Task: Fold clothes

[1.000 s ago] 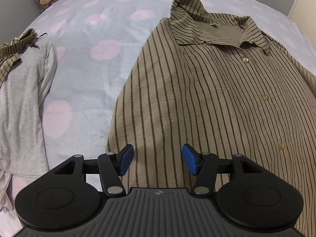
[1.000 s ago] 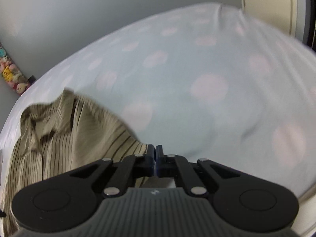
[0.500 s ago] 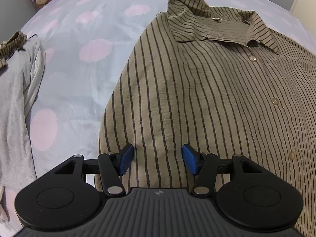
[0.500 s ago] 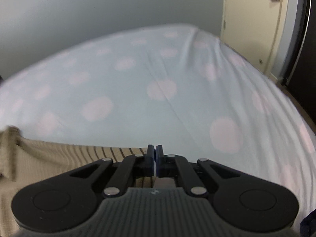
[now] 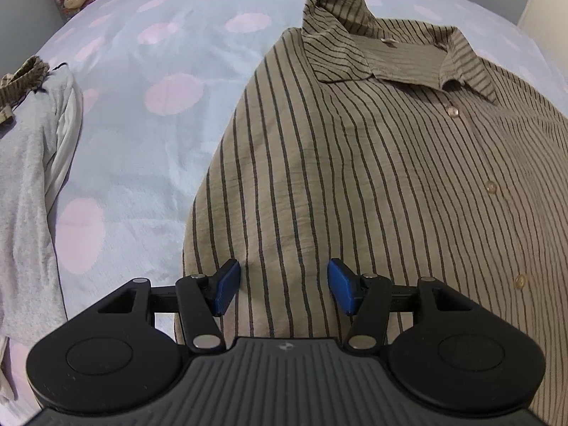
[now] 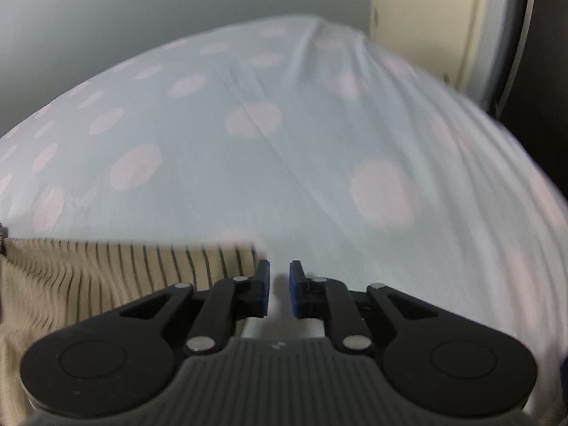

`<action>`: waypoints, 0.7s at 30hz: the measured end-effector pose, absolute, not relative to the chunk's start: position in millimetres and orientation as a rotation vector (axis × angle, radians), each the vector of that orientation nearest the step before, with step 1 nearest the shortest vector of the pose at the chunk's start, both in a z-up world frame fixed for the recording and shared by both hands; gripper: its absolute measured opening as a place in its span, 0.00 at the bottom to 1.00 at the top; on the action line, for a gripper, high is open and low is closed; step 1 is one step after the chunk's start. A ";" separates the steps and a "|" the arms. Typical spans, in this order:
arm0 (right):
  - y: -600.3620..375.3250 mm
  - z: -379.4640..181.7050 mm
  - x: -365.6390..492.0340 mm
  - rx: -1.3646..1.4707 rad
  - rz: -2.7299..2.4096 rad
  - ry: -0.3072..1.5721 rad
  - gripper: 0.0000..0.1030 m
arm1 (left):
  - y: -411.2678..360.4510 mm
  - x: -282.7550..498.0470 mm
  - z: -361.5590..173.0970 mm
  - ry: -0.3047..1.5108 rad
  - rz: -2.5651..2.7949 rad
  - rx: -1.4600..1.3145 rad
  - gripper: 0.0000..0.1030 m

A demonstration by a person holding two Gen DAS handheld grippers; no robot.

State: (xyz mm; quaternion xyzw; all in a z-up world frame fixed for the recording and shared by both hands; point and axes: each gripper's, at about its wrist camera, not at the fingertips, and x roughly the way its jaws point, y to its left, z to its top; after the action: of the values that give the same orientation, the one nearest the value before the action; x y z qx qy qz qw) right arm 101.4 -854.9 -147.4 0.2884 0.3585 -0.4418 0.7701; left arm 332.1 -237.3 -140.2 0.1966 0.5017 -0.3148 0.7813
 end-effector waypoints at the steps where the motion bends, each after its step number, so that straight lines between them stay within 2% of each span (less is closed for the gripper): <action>1: -849.8 -147.1 95.6 0.670 -0.945 0.788 0.15 | -235.8 331.9 -138.9 1.085 -0.677 0.410 0.51; 4: -832.7 -150.3 85.0 0.785 -0.912 0.840 0.30 | -230.9 327.6 -131.3 1.079 -0.677 0.380 0.51; 11: -800.2 -168.1 80.4 0.926 -0.857 0.827 0.32 | -213.2 306.6 -106.6 1.048 -0.695 0.382 0.51; 13: -794.5 -173.7 80.4 0.943 -0.852 0.808 0.26 | -206.6 302.8 -100.3 1.044 -0.689 0.388 0.51; 14: -792.5 -175.1 80.0 0.949 -0.846 0.794 0.09 | -202.2 301.3 -96.7 1.040 -0.686 0.390 0.51; 15: -791.5 -174.1 79.2 0.940 -0.851 0.789 0.03 | -198.1 300.0 -93.1 1.035 -0.683 0.393 0.51; 21: -796.1 -149.2 73.7 0.745 -0.965 0.815 0.02 | -174.5 299.5 -83.2 1.027 -0.640 0.394 0.51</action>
State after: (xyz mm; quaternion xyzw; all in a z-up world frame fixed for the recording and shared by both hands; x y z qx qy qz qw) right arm 73.7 -796.1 -149.2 0.3400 0.3720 -0.4403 0.7430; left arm 299.5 -174.5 -83.2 0.1839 0.4795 -0.2990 0.8042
